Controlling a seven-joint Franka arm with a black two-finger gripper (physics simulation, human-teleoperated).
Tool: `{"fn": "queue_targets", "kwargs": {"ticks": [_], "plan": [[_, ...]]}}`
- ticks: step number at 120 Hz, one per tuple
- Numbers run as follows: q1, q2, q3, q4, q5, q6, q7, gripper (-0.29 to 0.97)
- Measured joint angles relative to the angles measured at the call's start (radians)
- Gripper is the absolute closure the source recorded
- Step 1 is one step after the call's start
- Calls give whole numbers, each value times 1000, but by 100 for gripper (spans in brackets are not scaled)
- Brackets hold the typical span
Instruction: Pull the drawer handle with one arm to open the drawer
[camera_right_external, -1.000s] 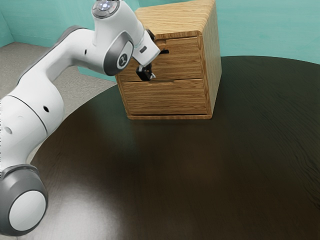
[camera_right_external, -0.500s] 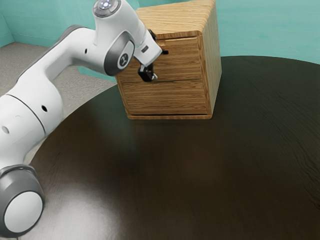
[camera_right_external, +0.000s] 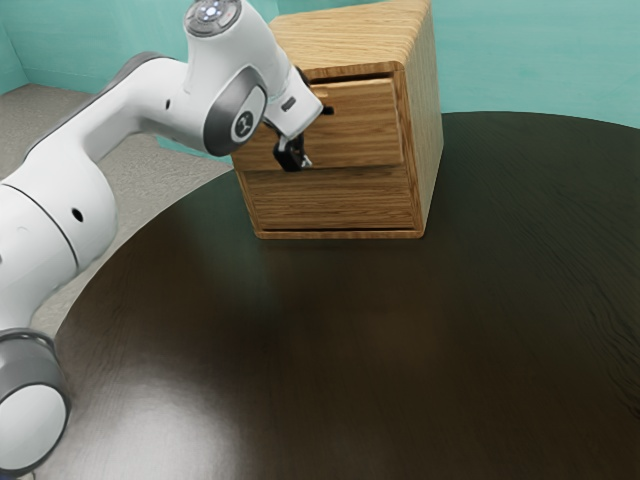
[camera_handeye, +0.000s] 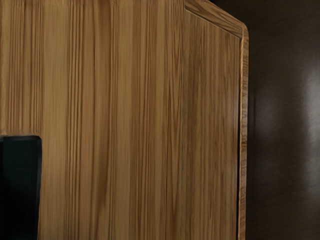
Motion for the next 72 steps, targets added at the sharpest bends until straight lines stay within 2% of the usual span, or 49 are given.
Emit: {"fn": "queue_targets", "kwargs": {"ticks": [31,39,52,60,72], "plan": [[-17,-42,-1,-40,-2,-1,-13,3],[-17,-45,-1,-52,-2,0,-17,-2],[-18,-55,0,-73,-2,1,-23,-1],[-20,-64,0,-86,-2,1,-27,-5],[-21,-78,0,-103,-3,0,-33,0]]}}
